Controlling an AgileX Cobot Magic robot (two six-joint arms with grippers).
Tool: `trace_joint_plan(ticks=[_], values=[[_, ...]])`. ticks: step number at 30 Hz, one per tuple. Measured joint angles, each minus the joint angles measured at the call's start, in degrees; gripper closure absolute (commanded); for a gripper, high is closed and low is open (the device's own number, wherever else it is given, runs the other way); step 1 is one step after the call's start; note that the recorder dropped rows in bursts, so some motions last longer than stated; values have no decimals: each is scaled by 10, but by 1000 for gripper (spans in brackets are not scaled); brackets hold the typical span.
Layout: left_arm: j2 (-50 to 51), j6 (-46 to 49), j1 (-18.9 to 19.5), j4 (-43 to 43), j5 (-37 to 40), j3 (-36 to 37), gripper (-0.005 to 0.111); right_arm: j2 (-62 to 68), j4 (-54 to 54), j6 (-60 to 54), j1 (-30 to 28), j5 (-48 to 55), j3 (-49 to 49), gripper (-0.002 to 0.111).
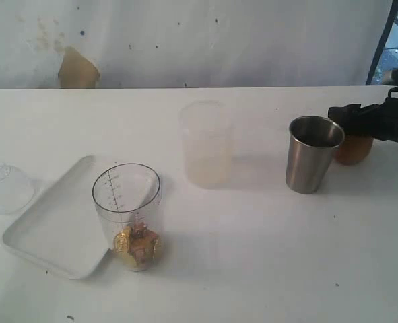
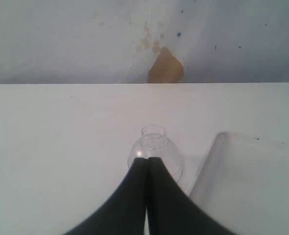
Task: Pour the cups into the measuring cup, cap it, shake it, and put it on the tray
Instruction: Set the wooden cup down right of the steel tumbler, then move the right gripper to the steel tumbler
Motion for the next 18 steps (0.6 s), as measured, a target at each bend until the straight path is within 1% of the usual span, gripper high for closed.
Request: trace_joint_plan(ticks=[4,8,12,14,16,17,18], values=[[0,0,0,0,0,0,107,-40,-1,0,0,11,0,26],[0,0,0,0,0,0,107,-123,-1,7,0,21,0,27],[0,0,0,0,0,0,107,-205,-39,59,0,3,0,27],[0,0,0,0,0,0,107,-245,-71,112,0,-4,0,27],[0,0,0,0,0,0,107,-281,-130,180,0,-6,0,27],[0,0,0,0,0,0,107,-298,-202,242,0,-14,0,27],[0,0,0,0,0,0,107,-306,-248,276,0,-24,0,27]])
